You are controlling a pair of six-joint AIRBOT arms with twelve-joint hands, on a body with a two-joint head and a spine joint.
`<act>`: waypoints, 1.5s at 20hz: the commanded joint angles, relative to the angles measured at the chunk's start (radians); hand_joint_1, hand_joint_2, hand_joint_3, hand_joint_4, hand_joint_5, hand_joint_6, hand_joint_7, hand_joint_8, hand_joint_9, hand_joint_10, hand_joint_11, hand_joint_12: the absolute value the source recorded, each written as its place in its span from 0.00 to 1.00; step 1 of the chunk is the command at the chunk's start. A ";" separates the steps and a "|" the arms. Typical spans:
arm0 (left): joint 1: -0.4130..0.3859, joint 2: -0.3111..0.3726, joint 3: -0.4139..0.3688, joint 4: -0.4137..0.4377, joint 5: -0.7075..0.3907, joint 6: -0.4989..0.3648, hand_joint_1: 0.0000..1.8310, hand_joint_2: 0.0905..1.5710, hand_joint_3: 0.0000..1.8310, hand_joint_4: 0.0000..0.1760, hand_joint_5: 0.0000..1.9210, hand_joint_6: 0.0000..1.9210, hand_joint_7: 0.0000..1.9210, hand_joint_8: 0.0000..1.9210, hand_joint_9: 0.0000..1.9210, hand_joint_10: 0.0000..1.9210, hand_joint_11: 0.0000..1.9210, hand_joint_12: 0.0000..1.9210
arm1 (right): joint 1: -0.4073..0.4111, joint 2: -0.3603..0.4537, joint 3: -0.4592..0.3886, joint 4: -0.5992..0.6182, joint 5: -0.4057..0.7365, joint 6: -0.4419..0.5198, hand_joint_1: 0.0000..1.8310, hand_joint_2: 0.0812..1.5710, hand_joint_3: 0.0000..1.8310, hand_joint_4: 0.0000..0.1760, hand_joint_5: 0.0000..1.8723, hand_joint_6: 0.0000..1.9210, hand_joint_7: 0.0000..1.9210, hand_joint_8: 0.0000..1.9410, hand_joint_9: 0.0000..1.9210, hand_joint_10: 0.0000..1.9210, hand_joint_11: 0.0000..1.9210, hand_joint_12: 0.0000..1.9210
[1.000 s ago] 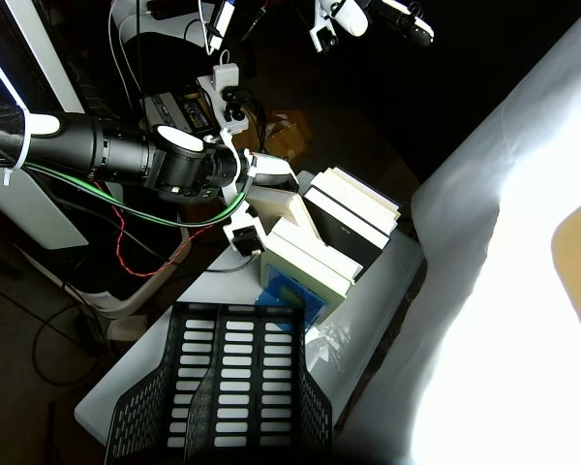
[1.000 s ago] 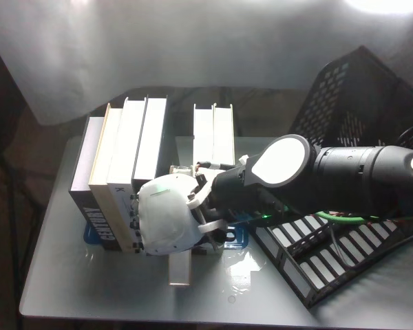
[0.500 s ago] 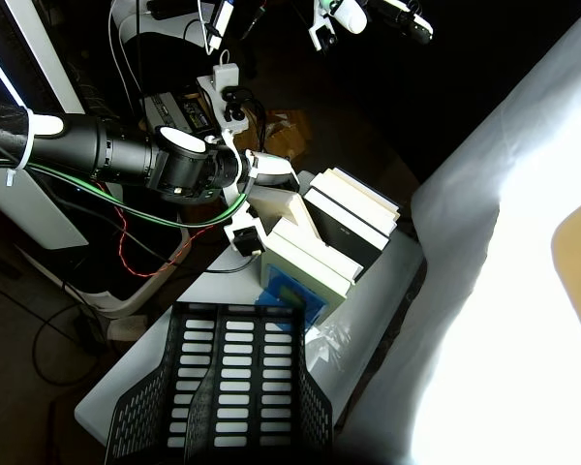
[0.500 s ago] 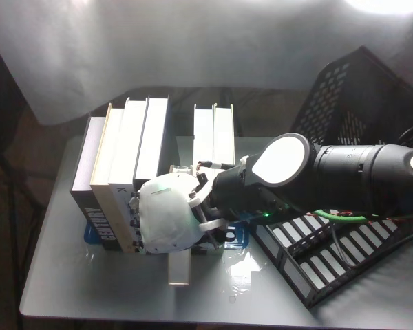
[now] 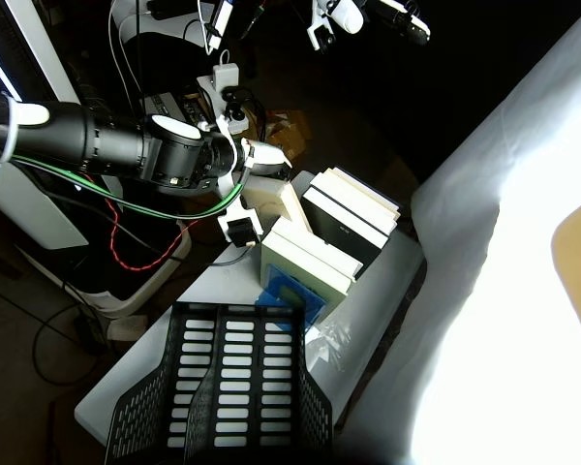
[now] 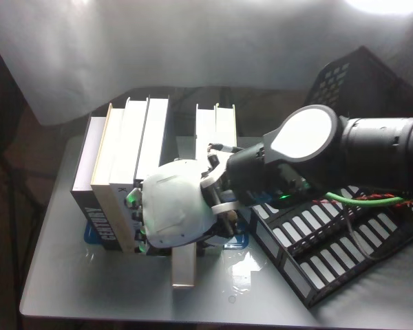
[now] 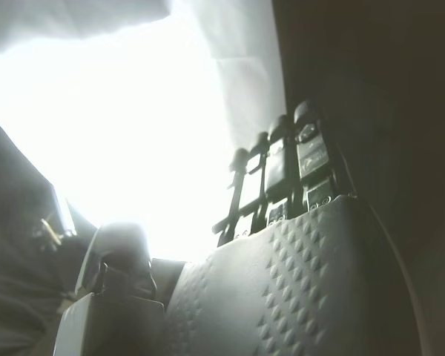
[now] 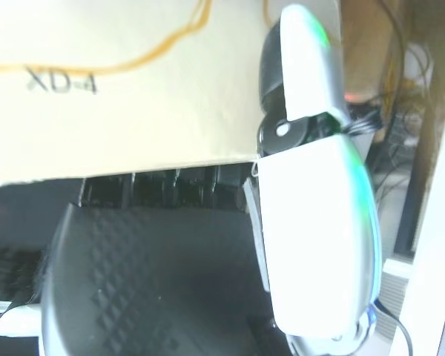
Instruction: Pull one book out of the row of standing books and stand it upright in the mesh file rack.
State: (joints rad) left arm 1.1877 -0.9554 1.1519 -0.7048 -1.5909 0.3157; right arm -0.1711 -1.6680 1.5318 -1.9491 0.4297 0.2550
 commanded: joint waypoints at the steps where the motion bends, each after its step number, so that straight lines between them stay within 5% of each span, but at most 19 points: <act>1: -0.005 0.011 0.005 -0.017 -0.136 -0.004 0.01 0.86 0.00 0.22 0.00 0.00 0.00 0.00 0.00 0.00 0.00 0.00 | 0.010 0.024 -0.006 0.026 -0.007 0.007 0.75 0.71 0.00 0.00 0.45 0.59 0.54 0.55 0.40 0.68 0.22 0.91; 4: -0.009 0.012 0.007 -0.009 -0.135 -0.004 0.01 0.86 0.00 0.32 0.00 0.00 0.00 0.00 0.00 0.00 0.00 0.00 | 0.030 0.056 -0.018 0.054 0.014 0.017 0.74 0.72 0.00 0.00 0.45 0.58 0.52 0.59 0.38 0.72 0.22 0.94; 8: -0.017 0.012 0.009 -0.001 -0.132 -0.004 0.01 0.86 0.00 0.14 0.00 0.00 0.00 0.00 0.00 0.00 0.00 0.00 | 0.084 0.109 -0.047 0.061 0.051 0.064 0.74 0.75 0.00 0.00 0.40 0.61 0.47 0.65 0.36 0.79 0.25 0.95; 12: -0.025 0.011 0.014 0.010 -0.121 -0.004 0.00 0.85 0.00 0.23 0.00 0.00 0.00 0.00 0.00 0.00 0.00 0.00 | 0.116 0.138 -0.048 0.105 0.061 0.066 0.66 0.76 0.00 0.00 0.40 0.63 0.46 0.69 0.38 0.74 0.25 0.95; 16: -0.048 0.010 0.020 0.027 -0.109 -0.004 0.01 0.86 0.00 0.05 0.00 0.00 0.00 0.00 0.00 0.00 0.00 0.00 | 0.149 0.167 -0.039 0.194 0.081 0.067 0.74 0.75 0.00 0.00 0.40 0.63 0.45 0.65 0.37 0.80 0.27 0.93; 18: -0.059 0.010 0.023 0.036 -0.101 -0.004 0.02 0.87 0.00 0.02 0.00 0.00 0.00 0.00 0.00 0.00 0.00 0.00 | 0.170 0.179 -0.039 0.220 0.087 0.067 0.74 0.76 0.00 0.00 0.41 0.58 0.43 0.69 0.39 0.83 0.31 0.97; 22: -0.071 0.003 0.028 0.050 -0.084 -0.004 0.00 0.86 0.00 0.02 0.00 0.00 0.00 0.00 0.00 0.00 0.00 0.00 | 0.195 0.200 -0.040 0.237 0.097 0.072 0.72 0.78 0.00 0.00 0.37 0.65 0.39 0.73 0.35 0.88 0.25 1.00; 23: -0.083 0.000 0.031 0.064 -0.073 -0.004 0.02 0.87 0.00 0.00 0.00 0.00 0.00 0.00 0.00 0.00 0.00 0.00 | 0.207 0.216 -0.045 0.245 0.098 0.082 0.67 0.79 0.00 0.00 0.39 0.61 0.39 0.82 0.37 0.94 0.35 1.00; 26: -0.099 -0.001 0.033 0.082 -0.063 -0.004 0.03 0.87 0.00 0.00 0.00 0.00 0.00 0.00 0.00 0.00 0.00 0.00 | 0.236 0.252 -0.055 0.283 0.106 0.090 0.72 0.80 0.00 0.00 0.38 0.60 0.34 0.82 0.36 0.92 0.34 1.00; 28: -0.101 0.000 0.032 0.086 -0.061 -0.004 0.02 0.87 0.00 0.00 0.00 0.00 0.00 0.00 0.00 0.00 0.00 0.00 | 0.261 0.270 -0.061 0.288 0.113 0.102 0.65 0.80 0.00 0.00 0.37 0.63 0.38 0.87 0.44 1.00 0.49 1.00; 30: -0.103 -0.001 0.032 0.088 -0.057 -0.004 0.02 0.86 0.00 0.09 0.00 0.00 0.00 0.00 0.00 0.00 0.00 0.00 | 0.294 0.297 -0.076 0.296 0.113 0.102 0.63 0.80 0.00 0.00 0.37 0.69 0.39 0.79 0.39 0.86 0.36 0.98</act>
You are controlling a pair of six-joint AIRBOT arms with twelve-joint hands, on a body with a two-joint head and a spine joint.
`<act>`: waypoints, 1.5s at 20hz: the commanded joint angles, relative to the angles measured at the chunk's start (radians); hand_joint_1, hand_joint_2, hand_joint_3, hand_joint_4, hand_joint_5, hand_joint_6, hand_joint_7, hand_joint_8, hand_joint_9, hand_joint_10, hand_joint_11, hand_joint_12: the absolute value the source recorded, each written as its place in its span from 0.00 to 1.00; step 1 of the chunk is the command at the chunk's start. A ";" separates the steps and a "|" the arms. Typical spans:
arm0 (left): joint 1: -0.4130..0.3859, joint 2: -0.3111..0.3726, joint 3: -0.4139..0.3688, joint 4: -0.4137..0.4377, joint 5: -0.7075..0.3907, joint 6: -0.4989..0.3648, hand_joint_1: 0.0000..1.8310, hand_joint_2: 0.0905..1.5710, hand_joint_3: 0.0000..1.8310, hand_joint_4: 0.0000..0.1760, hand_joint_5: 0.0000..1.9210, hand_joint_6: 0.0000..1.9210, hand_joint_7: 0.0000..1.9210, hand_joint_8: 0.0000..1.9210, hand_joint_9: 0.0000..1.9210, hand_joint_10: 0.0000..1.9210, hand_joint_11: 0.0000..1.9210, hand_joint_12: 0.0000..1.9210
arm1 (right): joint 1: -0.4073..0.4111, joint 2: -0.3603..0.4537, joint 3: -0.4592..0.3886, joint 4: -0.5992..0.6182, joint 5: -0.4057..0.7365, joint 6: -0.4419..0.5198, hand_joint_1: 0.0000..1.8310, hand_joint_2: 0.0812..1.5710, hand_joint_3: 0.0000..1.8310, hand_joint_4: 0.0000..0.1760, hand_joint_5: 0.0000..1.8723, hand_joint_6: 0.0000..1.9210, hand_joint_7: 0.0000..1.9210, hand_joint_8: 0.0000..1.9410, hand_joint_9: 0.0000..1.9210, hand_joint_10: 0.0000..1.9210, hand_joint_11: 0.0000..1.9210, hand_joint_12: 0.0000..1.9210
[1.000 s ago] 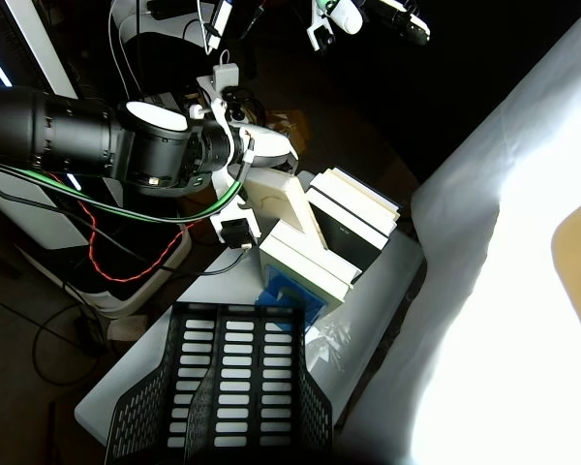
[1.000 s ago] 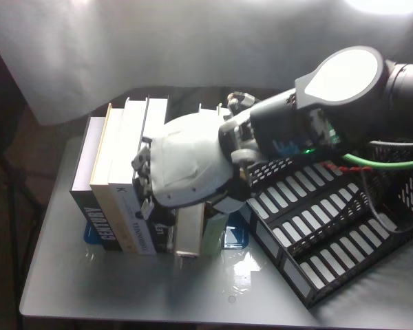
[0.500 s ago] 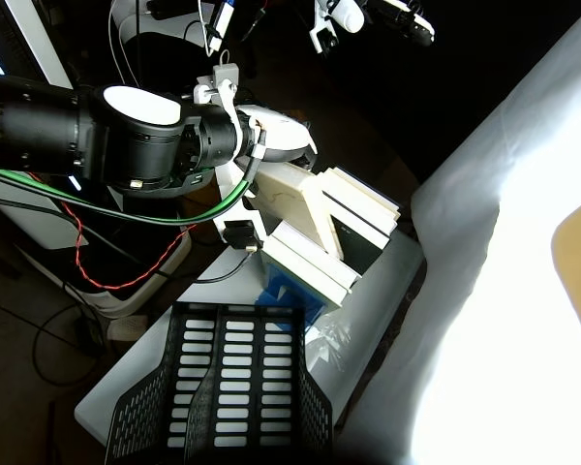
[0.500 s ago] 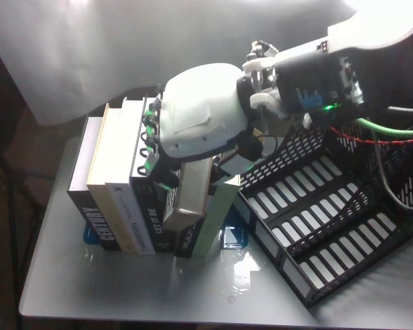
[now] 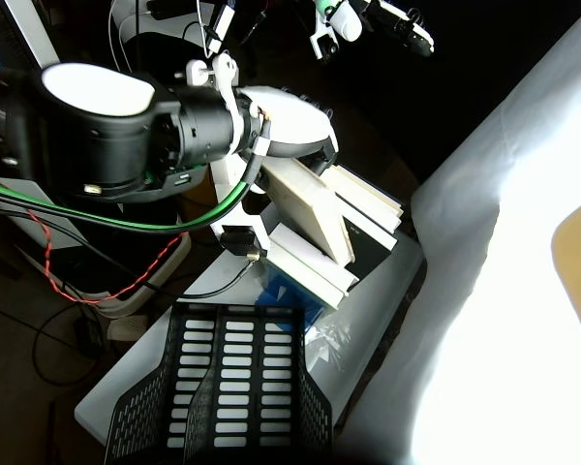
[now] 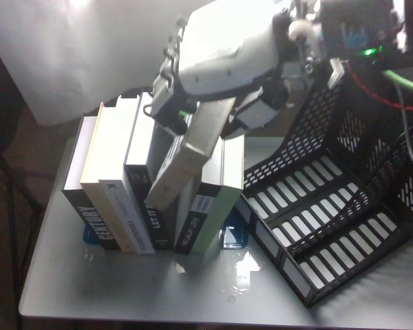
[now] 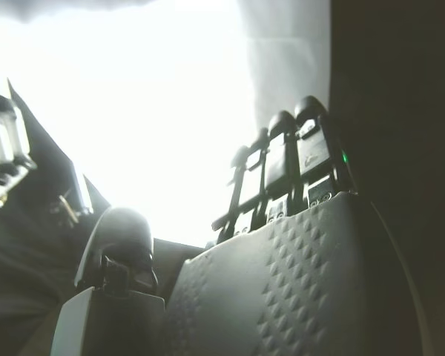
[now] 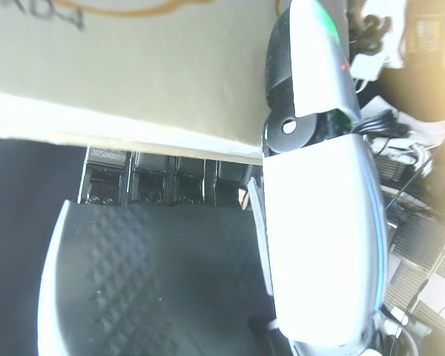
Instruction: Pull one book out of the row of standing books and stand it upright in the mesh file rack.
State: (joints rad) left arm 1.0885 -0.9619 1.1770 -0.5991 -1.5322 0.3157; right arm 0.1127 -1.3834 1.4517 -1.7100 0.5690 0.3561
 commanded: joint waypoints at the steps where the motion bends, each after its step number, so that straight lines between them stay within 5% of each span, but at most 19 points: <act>1: -0.005 0.006 0.007 -0.015 -0.114 -0.004 0.02 0.87 0.00 0.04 0.00 0.00 0.00 0.00 0.00 0.00 0.00 0.00 | 0.027 0.024 -0.003 0.059 -0.026 0.001 0.64 0.78 0.00 0.00 0.39 0.64 0.40 0.79 0.37 0.86 0.31 1.00; 3: -0.007 0.006 0.007 -0.012 -0.112 -0.004 0.03 0.87 0.00 0.02 0.00 0.00 0.00 0.00 0.00 0.00 0.00 0.00 | 0.045 0.034 -0.007 0.062 -0.026 0.001 0.65 0.79 0.00 0.00 0.38 0.65 0.40 0.82 0.39 0.90 0.32 1.00; 4: -0.007 0.006 0.007 -0.012 -0.112 -0.004 0.02 0.87 0.00 0.00 0.00 0.00 0.00 0.00 0.00 0.00 0.00 0.00 | 0.057 0.040 -0.010 0.062 -0.026 0.001 0.65 0.80 0.00 0.00 0.36 0.64 0.38 0.87 0.48 0.98 0.47 1.00; 7: -0.015 0.006 0.008 -0.004 -0.102 -0.004 0.04 0.88 0.00 0.00 0.00 0.00 0.00 0.00 0.00 0.00 0.00 0.00 | 0.103 0.071 -0.034 0.051 -0.025 0.001 0.61 0.81 0.00 0.03 0.37 0.74 0.35 0.81 0.29 0.88 0.19 1.00; 9: -0.016 0.005 0.008 -0.003 -0.102 -0.004 0.03 0.87 0.00 0.00 0.00 0.00 0.00 0.00 0.00 0.00 0.00 0.00 | 0.132 0.087 -0.042 0.046 -0.025 0.001 0.61 0.81 0.00 0.18 0.38 0.75 0.35 0.77 0.23 0.82 0.03 1.00; 11: -0.017 0.004 0.008 -0.001 -0.101 -0.004 0.02 0.86 0.00 0.02 0.00 0.00 0.00 0.00 0.00 0.00 0.00 0.00 | 0.155 0.101 -0.045 0.043 -0.025 0.002 0.63 0.78 0.00 0.02 0.40 0.68 0.41 0.73 0.30 0.84 0.06 1.00; 12: -0.018 0.005 0.009 0.001 -0.099 -0.004 0.02 0.86 0.00 0.09 0.00 0.00 0.00 0.00 0.00 0.00 0.00 0.00 | 0.171 0.111 -0.049 0.042 -0.026 0.003 0.63 0.78 0.00 0.09 0.40 0.69 0.41 0.72 0.28 0.82 0.03 1.00; 14: -0.022 0.005 0.009 0.005 -0.096 -0.004 0.02 0.86 0.00 0.17 0.00 0.00 0.00 0.00 0.00 0.00 0.00 0.00 | 0.208 0.138 -0.063 0.042 -0.026 0.003 0.63 0.77 0.00 0.16 0.42 0.68 0.43 0.68 0.33 0.77 0.07 1.00; 16: -0.031 0.006 0.009 0.013 -0.089 -0.004 0.05 0.86 0.00 0.13 0.00 0.00 0.00 0.00 0.00 0.00 0.00 0.00 | 0.245 0.161 -0.075 0.042 -0.031 0.002 0.71 0.76 0.00 0.00 0.40 0.66 0.44 0.67 0.37 0.78 0.14 0.99; 18: -0.037 0.005 0.010 0.021 -0.081 -0.004 0.05 0.86 0.00 0.08 0.00 0.00 0.00 0.00 0.00 0.00 0.00 0.00 | 0.268 0.174 -0.077 0.048 -0.036 0.002 0.73 0.76 0.00 0.00 0.38 0.65 0.44 0.66 0.37 0.83 0.18 1.00; 20: -0.040 0.003 0.011 0.028 -0.077 -0.004 0.05 0.86 0.00 0.12 0.00 0.00 0.00 0.00 0.00 0.00 0.00 0.00 | 0.290 0.188 -0.081 0.056 -0.040 0.002 0.67 0.76 0.00 0.00 0.43 0.56 0.44 0.78 0.47 0.99 0.44 1.00; 21: -0.042 0.003 0.011 0.031 -0.076 -0.004 0.06 0.86 0.00 0.08 0.00 0.00 0.00 0.00 0.00 0.00 0.00 0.00 | 0.305 0.199 -0.088 0.055 -0.046 -0.001 0.67 0.76 0.00 0.00 0.40 0.58 0.44 0.78 0.50 0.98 0.48 1.00; 22: -0.044 0.003 0.011 0.032 -0.075 -0.004 0.05 0.87 0.00 0.02 0.00 0.00 0.00 0.00 0.00 0.00 0.00 0.00 | 0.316 0.208 -0.093 0.055 -0.050 -0.004 0.62 0.76 0.00 0.00 0.43 0.64 0.54 0.86 0.64 1.00 0.65 1.00; 23: -0.049 0.003 0.011 0.036 -0.071 -0.004 0.05 0.86 0.00 0.00 0.00 0.00 0.00 0.00 0.00 0.00 0.00 0.00 | 0.328 0.218 -0.100 0.053 -0.055 -0.005 0.65 0.76 0.00 0.00 0.41 0.68 0.44 0.74 0.64 0.99 0.65 1.00; 24: -0.053 0.003 0.011 0.042 -0.065 -0.004 0.03 0.87 0.00 0.00 0.00 0.00 0.00 0.00 0.00 0.00 0.00 0.00 | 0.343 0.233 -0.106 0.053 -0.061 -0.014 0.62 0.75 0.00 0.00 0.43 0.66 0.54 0.92 0.67 1.00 0.68 1.00; 25: -0.053 0.003 0.012 0.044 -0.061 -0.004 0.02 0.87 0.00 0.00 0.00 0.00 0.00 0.00 0.00 0.00 0.00 0.00 | 0.345 0.238 -0.110 0.061 -0.069 -0.032 0.65 0.78 0.01 0.00 0.39 0.61 0.43 0.86 0.55 1.00 0.53 1.00; 27: -0.053 0.003 0.012 0.045 -0.058 -0.004 0.02 0.87 0.00 0.00 0.00 0.00 0.00 0.00 0.00 0.00 0.00 0.00 | 0.352 0.250 -0.112 0.070 -0.072 -0.042 0.66 0.77 0.00 0.00 0.41 0.66 0.42 0.74 0.55 1.00 0.54 1.00; 30: -0.056 0.003 0.012 0.047 -0.053 -0.004 0.03 0.88 0.00 0.00 0.00 0.00 0.00 0.00 0.00 0.00 0.00 0.00 | 0.362 0.264 -0.113 0.091 -0.082 -0.061 0.66 0.77 0.00 0.00 0.42 0.56 0.42 0.81 0.43 0.98 0.39 1.00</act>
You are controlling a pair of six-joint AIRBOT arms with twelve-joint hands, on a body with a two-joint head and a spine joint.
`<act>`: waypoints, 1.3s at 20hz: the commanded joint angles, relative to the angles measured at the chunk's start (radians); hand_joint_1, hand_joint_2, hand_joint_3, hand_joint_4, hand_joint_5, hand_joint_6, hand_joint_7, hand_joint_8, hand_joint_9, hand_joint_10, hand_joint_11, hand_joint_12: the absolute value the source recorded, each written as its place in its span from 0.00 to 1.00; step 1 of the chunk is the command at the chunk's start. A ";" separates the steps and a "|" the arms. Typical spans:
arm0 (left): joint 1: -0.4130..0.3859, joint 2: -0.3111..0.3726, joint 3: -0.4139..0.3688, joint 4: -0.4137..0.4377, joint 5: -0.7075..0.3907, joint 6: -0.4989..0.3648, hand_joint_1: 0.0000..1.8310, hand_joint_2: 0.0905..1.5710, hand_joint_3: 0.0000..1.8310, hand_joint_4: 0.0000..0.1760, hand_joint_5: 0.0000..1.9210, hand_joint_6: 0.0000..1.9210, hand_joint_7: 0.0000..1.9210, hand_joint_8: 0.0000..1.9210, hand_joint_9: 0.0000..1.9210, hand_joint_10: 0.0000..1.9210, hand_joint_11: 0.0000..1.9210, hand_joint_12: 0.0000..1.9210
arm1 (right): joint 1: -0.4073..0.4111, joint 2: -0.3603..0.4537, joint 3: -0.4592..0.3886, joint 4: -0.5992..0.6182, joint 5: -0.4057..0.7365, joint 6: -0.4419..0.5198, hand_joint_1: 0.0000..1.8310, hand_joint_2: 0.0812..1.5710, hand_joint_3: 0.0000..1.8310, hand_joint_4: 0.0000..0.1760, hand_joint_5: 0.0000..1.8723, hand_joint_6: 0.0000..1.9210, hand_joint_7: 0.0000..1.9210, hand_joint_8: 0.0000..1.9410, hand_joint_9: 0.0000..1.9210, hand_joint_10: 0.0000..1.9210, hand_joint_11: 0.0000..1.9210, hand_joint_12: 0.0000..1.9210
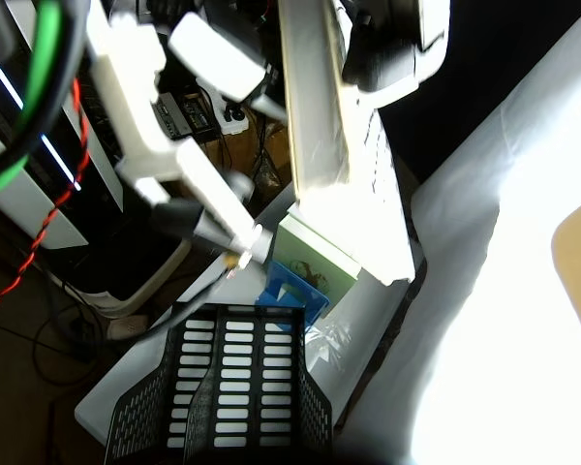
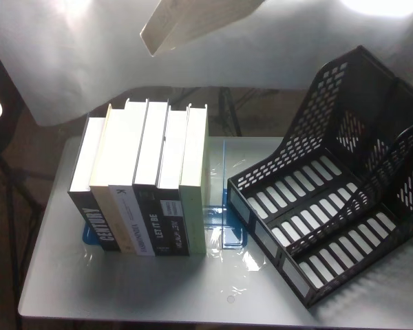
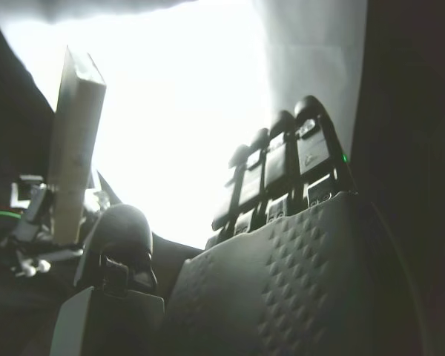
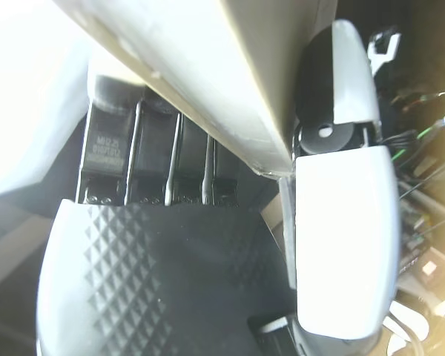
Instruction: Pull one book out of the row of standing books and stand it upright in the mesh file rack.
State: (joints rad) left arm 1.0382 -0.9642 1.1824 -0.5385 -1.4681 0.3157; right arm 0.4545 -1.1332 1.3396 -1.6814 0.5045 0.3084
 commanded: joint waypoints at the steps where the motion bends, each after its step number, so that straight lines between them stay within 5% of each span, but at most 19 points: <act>1: -0.008 0.005 0.007 -0.011 -0.113 -0.004 0.04 0.88 0.00 0.04 0.00 0.00 0.00 0.00 0.00 0.00 0.00 0.00 | 0.025 0.019 0.000 0.062 -0.024 -0.013 0.62 0.76 0.00 0.00 0.43 0.64 0.49 0.94 0.51 1.00 0.49 1.00; 2: -0.013 0.004 0.007 -0.007 -0.109 -0.004 0.03 0.88 0.00 0.06 0.00 0.00 0.00 0.00 0.00 0.00 0.00 0.00 | 0.030 0.027 -0.003 0.062 -0.032 -0.013 0.64 0.78 0.01 0.00 0.40 0.60 0.40 0.89 0.46 1.00 0.41 1.00; 3: -0.019 0.003 0.006 -0.003 -0.105 -0.004 0.03 0.88 0.00 0.03 0.00 0.00 0.00 0.00 0.00 0.00 0.00 0.00 | 0.046 0.041 -0.010 0.055 -0.040 -0.011 0.62 0.75 0.00 0.00 0.44 0.62 0.46 0.97 0.54 1.00 0.52 1.00; 5: -0.029 0.003 0.006 0.006 -0.096 -0.004 0.03 0.89 0.00 0.02 0.00 0.00 0.00 0.00 0.00 0.00 0.00 0.00 | 0.078 0.073 -0.033 0.025 -0.061 -0.003 0.62 0.73 0.00 0.00 0.47 0.60 0.48 1.00 0.53 1.00 0.52 1.00; 6: -0.031 0.004 0.005 0.008 -0.094 -0.004 0.03 0.89 0.01 0.00 0.00 0.00 0.00 0.00 0.00 0.00 0.00 0.00 | 0.094 0.091 -0.047 -0.001 -0.066 0.011 0.66 0.74 0.01 0.00 0.46 0.55 0.45 0.82 0.39 0.92 0.24 1.00; 8: -0.031 0.004 0.005 0.010 -0.092 -0.004 0.08 0.89 0.00 0.00 0.00 0.00 0.00 0.00 0.00 0.00 0.00 0.00 | 0.119 0.124 -0.073 -0.043 -0.079 0.022 0.66 0.74 0.00 0.00 0.45 0.57 0.47 0.68 0.37 0.79 0.12 1.00; 9: -0.034 0.004 0.005 0.012 -0.089 -0.004 0.10 0.90 0.00 0.00 0.00 0.00 0.00 0.00 0.00 0.00 0.00 0.00 | 0.133 0.145 -0.086 -0.066 -0.083 0.036 0.72 0.73 0.00 0.00 0.45 0.54 0.47 0.65 0.38 0.81 0.13 1.00; 11: -0.039 0.004 0.004 0.017 -0.081 -0.004 0.10 0.91 0.01 0.00 0.00 0.00 0.00 0.00 0.00 0.00 0.00 0.00 | 0.163 0.169 -0.105 -0.159 -0.093 0.101 0.65 0.75 0.00 0.00 0.44 0.58 0.45 0.72 0.33 0.82 0.10 1.00; 13: -0.045 0.003 0.004 0.023 -0.074 -0.004 0.12 0.91 0.01 0.00 0.00 0.00 0.00 0.00 0.00 0.00 0.00 0.00 | 0.196 0.193 -0.126 -0.315 -0.093 0.217 0.66 0.75 0.00 0.00 0.44 0.57 0.45 0.74 0.40 0.83 0.26 1.00; 16: -0.049 0.003 0.002 0.027 -0.066 -0.004 0.09 0.91 0.00 0.00 0.00 0.00 0.00 0.00 0.00 0.00 0.00 0.00 | 0.203 0.215 -0.141 -0.470 -0.093 0.329 0.74 0.75 0.00 0.00 0.37 0.67 0.48 0.61 0.40 0.74 0.19 0.94; 19: -0.049 0.004 -0.002 0.028 -0.066 -0.004 0.08 0.92 0.00 0.00 0.00 0.00 0.00 0.00 0.00 0.00 0.00 0.00 | 0.193 0.223 -0.145 -0.572 -0.093 0.405 0.66 0.74 0.00 0.00 0.42 0.60 0.49 0.65 0.48 0.76 0.33 1.00; 21: -0.049 0.004 -0.005 0.029 -0.061 -0.004 0.08 0.92 0.01 0.00 0.00 0.00 0.00 0.00 0.00 0.00 0.00 0.00 | 0.169 0.225 -0.148 -0.609 -0.095 0.423 0.72 0.73 0.00 0.00 0.43 0.61 0.49 0.58 0.43 0.75 0.25 0.97; 24: -0.049 0.004 -0.009 0.029 -0.063 -0.004 0.05 0.92 0.00 0.00 0.00 0.00 0.00 0.00 0.00 0.00 0.00 0.00 | 0.113 0.220 -0.146 -0.613 -0.105 0.423 0.73 0.76 0.00 0.00 0.44 0.61 0.43 0.67 0.34 0.82 0.16 1.00; 26: -0.049 0.004 -0.012 0.029 -0.064 -0.004 0.04 0.93 0.01 0.00 0.00 0.00 0.00 0.00 0.00 0.00 0.00 0.00 | 0.070 0.210 -0.139 -0.613 -0.110 0.423 0.74 0.76 0.00 0.00 0.41 0.64 0.43 0.65 0.37 0.80 0.22 0.98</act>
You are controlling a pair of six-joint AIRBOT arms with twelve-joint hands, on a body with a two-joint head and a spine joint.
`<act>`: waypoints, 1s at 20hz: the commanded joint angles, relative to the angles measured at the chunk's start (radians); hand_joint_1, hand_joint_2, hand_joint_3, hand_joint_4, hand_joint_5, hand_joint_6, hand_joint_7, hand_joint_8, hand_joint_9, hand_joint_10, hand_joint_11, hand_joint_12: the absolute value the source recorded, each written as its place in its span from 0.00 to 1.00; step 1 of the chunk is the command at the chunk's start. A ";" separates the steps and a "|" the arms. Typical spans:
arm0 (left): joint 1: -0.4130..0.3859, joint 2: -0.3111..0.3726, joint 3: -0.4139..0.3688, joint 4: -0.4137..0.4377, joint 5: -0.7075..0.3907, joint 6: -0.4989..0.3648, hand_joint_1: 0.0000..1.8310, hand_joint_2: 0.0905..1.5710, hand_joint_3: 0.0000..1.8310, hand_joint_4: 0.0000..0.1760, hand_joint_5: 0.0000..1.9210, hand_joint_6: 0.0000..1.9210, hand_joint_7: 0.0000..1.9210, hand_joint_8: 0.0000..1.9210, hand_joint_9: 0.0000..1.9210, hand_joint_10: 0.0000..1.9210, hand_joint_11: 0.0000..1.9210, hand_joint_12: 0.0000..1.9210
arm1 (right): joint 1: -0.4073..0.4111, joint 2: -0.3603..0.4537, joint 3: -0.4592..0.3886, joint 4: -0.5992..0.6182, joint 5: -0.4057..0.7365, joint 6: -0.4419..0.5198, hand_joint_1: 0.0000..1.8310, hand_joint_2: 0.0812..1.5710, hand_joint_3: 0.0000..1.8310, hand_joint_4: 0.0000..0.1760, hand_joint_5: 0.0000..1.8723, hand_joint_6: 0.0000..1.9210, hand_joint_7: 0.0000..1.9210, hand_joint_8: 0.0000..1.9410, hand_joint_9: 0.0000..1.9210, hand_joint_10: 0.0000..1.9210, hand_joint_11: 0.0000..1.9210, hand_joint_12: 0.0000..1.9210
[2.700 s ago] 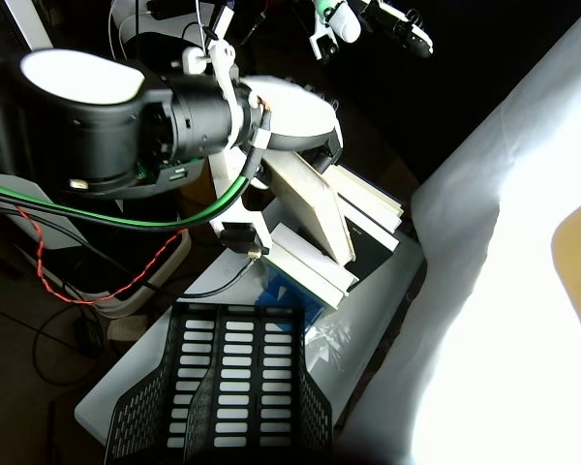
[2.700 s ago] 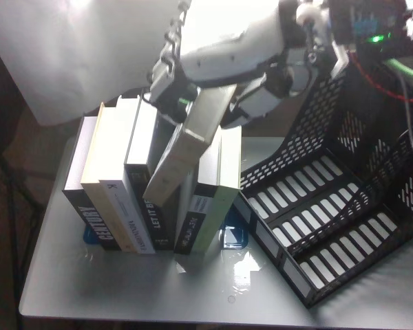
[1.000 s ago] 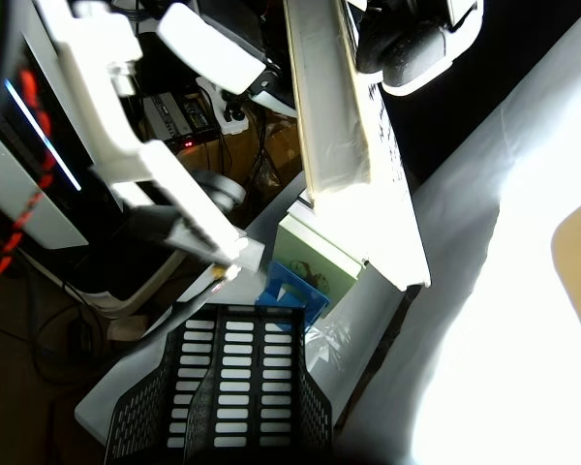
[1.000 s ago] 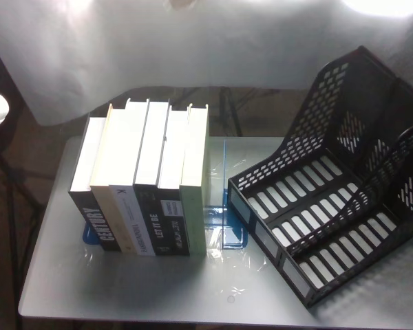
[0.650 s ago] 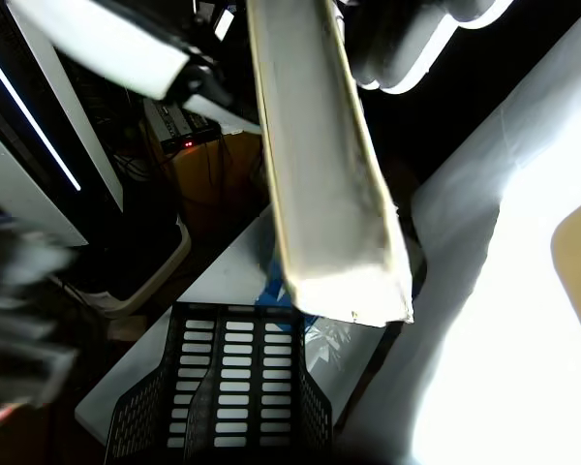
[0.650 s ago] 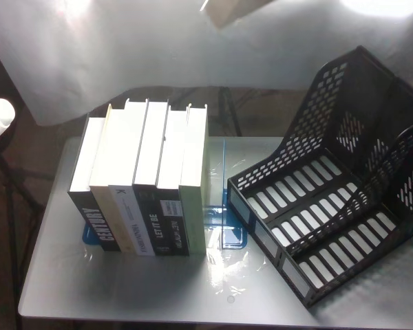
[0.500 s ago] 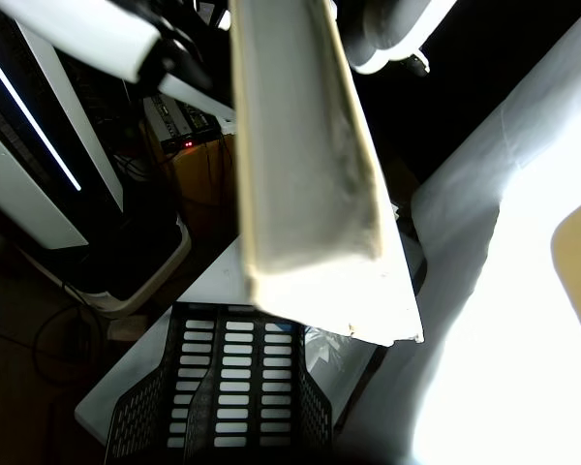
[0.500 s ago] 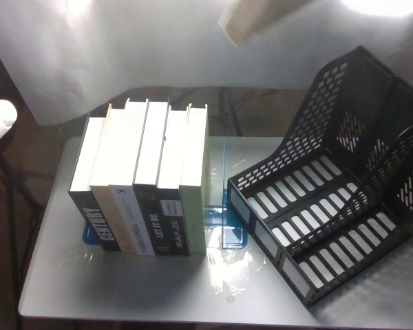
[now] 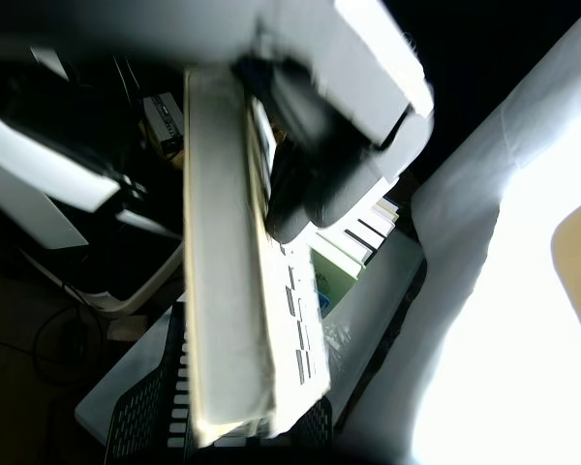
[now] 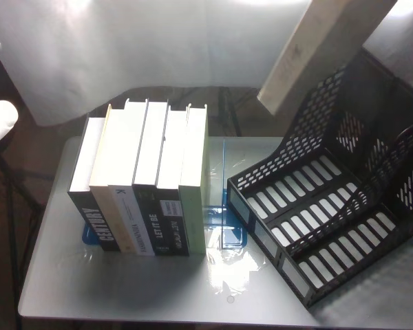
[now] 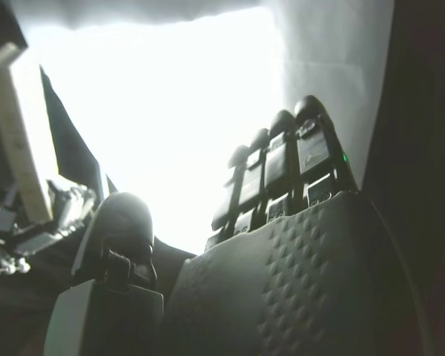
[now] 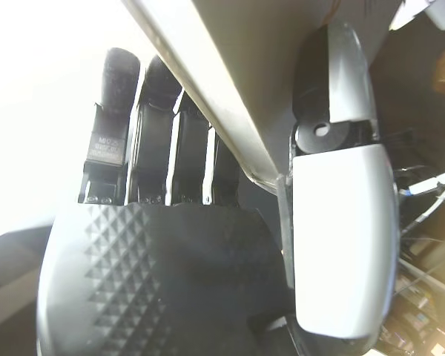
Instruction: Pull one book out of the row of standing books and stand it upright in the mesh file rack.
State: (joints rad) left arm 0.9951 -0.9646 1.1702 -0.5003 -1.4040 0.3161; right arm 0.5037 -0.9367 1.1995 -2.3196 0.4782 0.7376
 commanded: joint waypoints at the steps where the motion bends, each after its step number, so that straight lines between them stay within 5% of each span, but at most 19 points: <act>1: -0.005 0.005 0.000 -0.009 -0.131 -0.005 0.04 0.93 0.00 0.00 0.00 0.00 0.00 0.00 0.00 0.00 0.00 0.00 | 0.001 0.006 0.007 0.025 -0.087 -0.006 0.74 0.75 0.00 0.00 0.41 0.64 0.46 0.61 0.39 0.77 0.22 0.97; 7: 0.001 0.006 -0.004 -0.001 -0.160 -0.005 0.00 0.92 0.00 0.00 0.00 0.00 0.00 0.00 0.00 0.00 0.00 0.00 | -0.100 -0.036 0.017 0.065 -0.135 -0.073 0.75 0.72 0.00 0.00 0.42 0.62 0.49 0.54 0.43 0.73 0.33 0.89; 10: 0.001 0.005 -0.003 0.016 -0.164 -0.005 0.00 0.92 0.00 0.00 0.00 0.00 0.00 0.00 0.00 0.00 0.00 0.00 | -0.145 -0.052 0.031 0.126 -0.150 -0.127 0.74 0.75 0.00 0.00 0.43 0.52 0.43 0.70 0.37 0.85 0.34 0.99; 13: 0.001 0.004 0.001 0.027 -0.177 -0.005 0.00 0.93 0.00 0.00 0.00 0.00 0.00 0.00 0.00 0.00 0.00 0.00 | -0.176 -0.056 0.037 0.127 -0.164 -0.138 0.73 0.78 0.00 0.00 0.37 0.61 0.39 0.76 0.37 0.84 0.37 0.96; 16: 0.002 0.005 0.003 0.027 -0.192 -0.005 0.00 0.94 0.01 0.00 0.00 0.00 0.00 0.00 0.00 0.00 0.00 0.00 | -0.187 -0.064 0.043 0.127 -0.168 -0.140 0.66 0.77 0.00 0.00 0.42 0.56 0.41 0.82 0.39 0.89 0.36 1.00; 20: 0.001 -0.001 0.013 0.046 -0.175 -0.005 0.00 0.93 0.00 0.00 0.00 0.00 0.00 0.00 0.00 0.00 0.00 0.00 | -0.220 -0.086 0.054 0.127 -0.173 -0.143 0.61 0.80 0.00 0.01 0.37 0.72 0.36 0.79 0.29 0.82 0.21 1.00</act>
State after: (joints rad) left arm 1.0004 -0.9672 1.1774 -0.4507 -1.4590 0.3157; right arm 0.2684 -1.0359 1.2503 -2.2173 0.3706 0.6044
